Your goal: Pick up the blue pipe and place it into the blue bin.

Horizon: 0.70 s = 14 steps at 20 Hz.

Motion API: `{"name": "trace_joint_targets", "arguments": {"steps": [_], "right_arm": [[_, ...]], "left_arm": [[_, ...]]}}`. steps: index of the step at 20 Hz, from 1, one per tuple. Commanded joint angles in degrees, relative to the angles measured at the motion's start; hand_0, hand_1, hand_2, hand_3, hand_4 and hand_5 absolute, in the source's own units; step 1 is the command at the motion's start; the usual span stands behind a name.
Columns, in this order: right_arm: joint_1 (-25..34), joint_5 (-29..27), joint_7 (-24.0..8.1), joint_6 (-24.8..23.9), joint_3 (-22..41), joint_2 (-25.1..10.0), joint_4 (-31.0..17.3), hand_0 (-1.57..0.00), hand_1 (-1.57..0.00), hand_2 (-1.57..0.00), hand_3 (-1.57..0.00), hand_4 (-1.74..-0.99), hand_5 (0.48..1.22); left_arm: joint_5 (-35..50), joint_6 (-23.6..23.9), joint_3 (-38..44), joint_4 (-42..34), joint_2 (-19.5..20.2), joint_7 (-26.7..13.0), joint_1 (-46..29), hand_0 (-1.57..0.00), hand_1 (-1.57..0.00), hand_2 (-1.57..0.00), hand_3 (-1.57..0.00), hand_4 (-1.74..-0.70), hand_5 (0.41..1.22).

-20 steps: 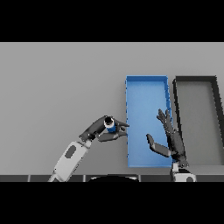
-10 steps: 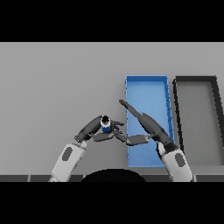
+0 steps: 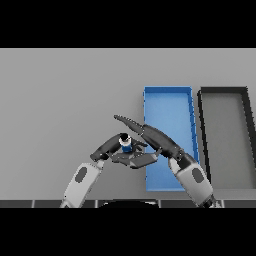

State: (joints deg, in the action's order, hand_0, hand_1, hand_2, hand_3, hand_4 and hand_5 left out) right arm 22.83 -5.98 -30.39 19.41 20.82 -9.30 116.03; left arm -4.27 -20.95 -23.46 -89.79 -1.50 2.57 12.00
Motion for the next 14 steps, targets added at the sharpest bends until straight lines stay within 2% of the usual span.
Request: {"name": "trace_joint_targets", "arguments": {"steps": [1, 3, 5, 6, 7, 8, 10, 11, 12, 13, 14], "right_arm": [[1.4, -0.4, -1.8, 0.1, 0.4, 0.5, -0.9, -0.02, -0.03, -0.08, 0.0, -1.196, 0.526], [3.8, -1.1, -2.1, 1.0, -0.2, 0.8, -3.1, -0.03, -0.04, -0.09, 0.0, -1.184, 0.516], [4.9, -0.1, -2.0, 2.0, 0.8, 1.7, -5.6, -0.07, -0.11, -0.17, -0.04, -1.204, 0.497], [6.3, -0.3, -2.5, 2.1, 0.5, 2.0, -6.5, -0.17, -0.22, -0.26, -0.13, -1.233, 0.487], [7.1, -0.1, -1.7, 2.5, 0.4, 2.4, -8.0, -0.32, -0.36, -0.38, -0.24, -1.278, 0.485], [7.2, -0.1, -1.0, 3.0, 1.0, 3.1, -8.6, -0.51, -0.53, -0.54, -0.4, -1.331, 0.489], [7.7, -0.3, -0.7, 2.9, 1.0, 3.5, -8.7, -0.88, -0.88, -0.91, -0.76, -1.467, 0.518], [7.5, -0.9, -1.0, 2.9, 1.3, 4.2, -8.9, -1.01, -1.02, -1.04, -0.87, -1.514, 0.55], [7.1, -1.6, -0.7, 2.8, 1.1, 4.1, -8.5, -1.13, -1.13, -1.15, -0.95, -1.551, 0.596], [6.8, -1.7, 0.1, 2.1, 1.5, 4.9, -8.9, -1.22, -1.22, -1.23, -1.02, -1.581, 0.65], [6.6, -2.0, 0.5, 1.7, 1.8, 5.4, -9.2, -1.29, -1.29, -1.3, -1.1, -1.606, 0.765]], "left_arm": [[-0.4, 0.2, 0.3, -0.5, 0.0, 0.2, -0.2, -1.57, -1.57, -1.57, -1.57, -1.47, 1.221], [-1.6, 0.1, 0.7, 0.1, -0.6, -0.4, 0.6, -1.57, -1.57, -1.57, -1.57, -1.47, 1.221], [-2.3, -0.3, 1.1, -0.4, -0.7, -0.9, 0.1, -1.57, -1.57, -1.57, -1.57, -1.47, 1.221], [-2.4, -0.7, 1.8, -0.2, -0.7, -1.5, 0.6, -1.57, -1.57, -1.57, -1.57, -1.46, 1.221], [-2.1, -1.0, 1.9, -0.4, -1.1, -0.9, 0.1, -1.57, -1.57, -1.57, -1.57, -1.52, 1.221], [-1.8, -1.4, 2.0, -0.7, -1.2, -3.2, 0.1, -1.57, -1.57, -1.57, -1.57, -1.56, 1.221], [-1.5, -1.5, 2.1, -1.3, -0.3, -3.6, 0.0, -1.57, -1.57, -1.57, -1.57, -1.62, 1.221], [-1.7, -0.9, 1.5, -0.9, -1.0, -4.3, -0.2, -1.57, -1.57, -1.57, -1.57, -1.64, 1.221], [-1.0, -1.2, 1.8, -0.4, -1.5, -3.7, 0.2, -1.57, -1.57, -1.57, -1.51, -1.66, 1.221], [0.3, -1.6, 2.5, -0.2, -1.9, -3.2, 0.4, -1.57, -1.57, -1.57, -1.52, -1.68, 1.221], [1.2, -2.2, 2.9, -0.1, -1.7, -1.8, 0.1, -1.57, -1.57, -1.57, -1.53, -1.69, 1.221]]}}
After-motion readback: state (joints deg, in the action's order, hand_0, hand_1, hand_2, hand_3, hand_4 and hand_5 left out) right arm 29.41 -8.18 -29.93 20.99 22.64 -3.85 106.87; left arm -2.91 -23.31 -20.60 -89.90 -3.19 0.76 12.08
